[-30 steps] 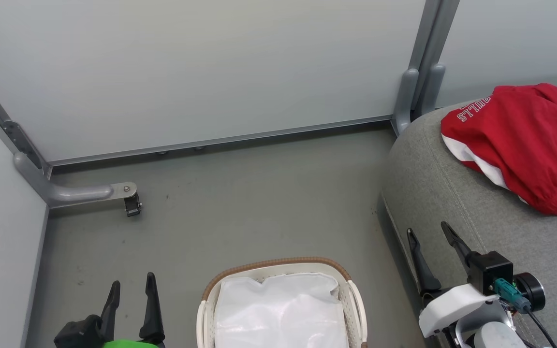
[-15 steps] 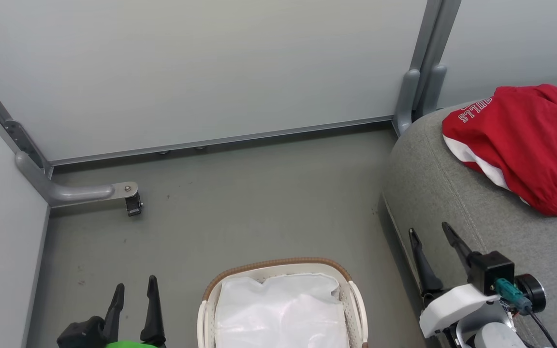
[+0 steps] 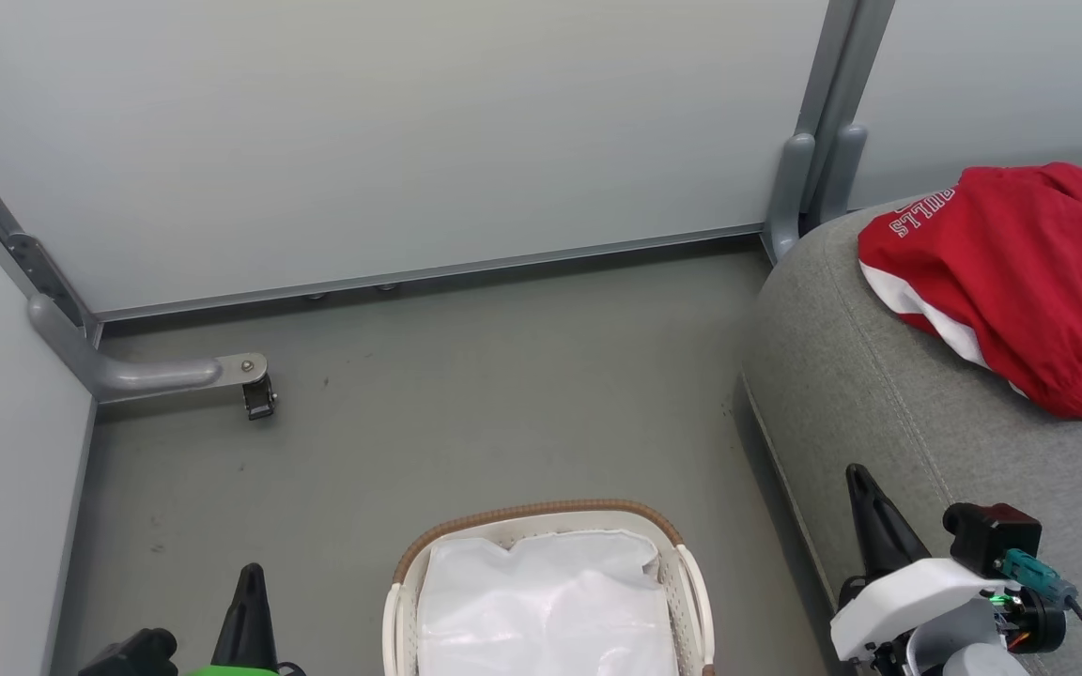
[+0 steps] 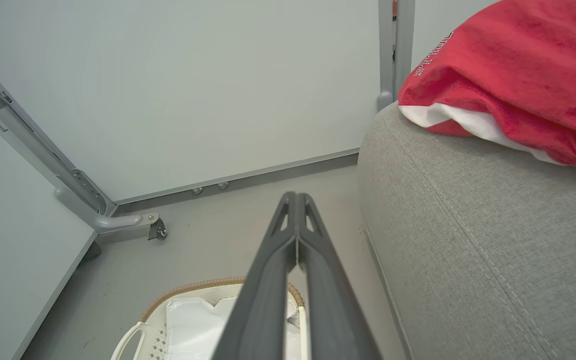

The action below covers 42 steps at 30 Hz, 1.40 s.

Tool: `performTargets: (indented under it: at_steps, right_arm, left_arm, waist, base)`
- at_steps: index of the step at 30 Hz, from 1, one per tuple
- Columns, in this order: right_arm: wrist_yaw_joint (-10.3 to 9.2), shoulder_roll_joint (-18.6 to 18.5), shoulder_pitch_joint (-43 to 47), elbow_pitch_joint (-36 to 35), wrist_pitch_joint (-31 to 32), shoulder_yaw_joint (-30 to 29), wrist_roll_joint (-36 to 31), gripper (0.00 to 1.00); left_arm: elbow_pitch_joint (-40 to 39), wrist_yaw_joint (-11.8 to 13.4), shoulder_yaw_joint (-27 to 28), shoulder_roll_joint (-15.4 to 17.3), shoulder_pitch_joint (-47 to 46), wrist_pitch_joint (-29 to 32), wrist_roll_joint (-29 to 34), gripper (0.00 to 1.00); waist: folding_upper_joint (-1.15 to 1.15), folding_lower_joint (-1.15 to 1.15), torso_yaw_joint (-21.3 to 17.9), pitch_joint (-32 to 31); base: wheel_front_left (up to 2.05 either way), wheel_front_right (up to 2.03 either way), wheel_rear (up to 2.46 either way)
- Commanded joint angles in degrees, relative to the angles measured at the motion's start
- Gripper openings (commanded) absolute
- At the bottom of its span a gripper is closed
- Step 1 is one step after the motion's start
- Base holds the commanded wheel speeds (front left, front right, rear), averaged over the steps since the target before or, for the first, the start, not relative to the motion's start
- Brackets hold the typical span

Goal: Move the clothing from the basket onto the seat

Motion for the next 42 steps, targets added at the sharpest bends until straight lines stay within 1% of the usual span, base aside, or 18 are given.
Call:
performTargets:
  at_steps: [1, 20, 42]
  right_arm:
    - [-0.01, -0.2, -1.1, -1.1, 0.5, -0.5, 2.7, 0.00]
    - [-0.02, -0.3, -1.5, -2.3, 5.0, -2.8, 20.7, 0.00]
    - [-0.03, -0.4, -1.8, -3.2, 9.2, -5.0, 37.3, 0.00]
  left_arm:
    - [-1.1, -0.4, 0.5, 0.1, -1.9, 0.5, -2.2, 0.00]
    - [-2.3, -0.9, 2.7, 0.2, -4.1, 5.0, -16.8, 0.00]
    - [-3.3, -1.4, 4.8, 0.2, -6.2, 9.3, -30.3, 0.00]
  waist:
    - [0.00, 0.00, 0.0, 0.0]
    - [0.00, 0.00, -0.2, 0.1]
    - [0.00, 0.00, -0.4, 0.2]
  base:
    - [0.00, 0.00, 0.00]
    - [0.00, 0.00, 0.00]
    - [0.00, 0.00, 0.00]
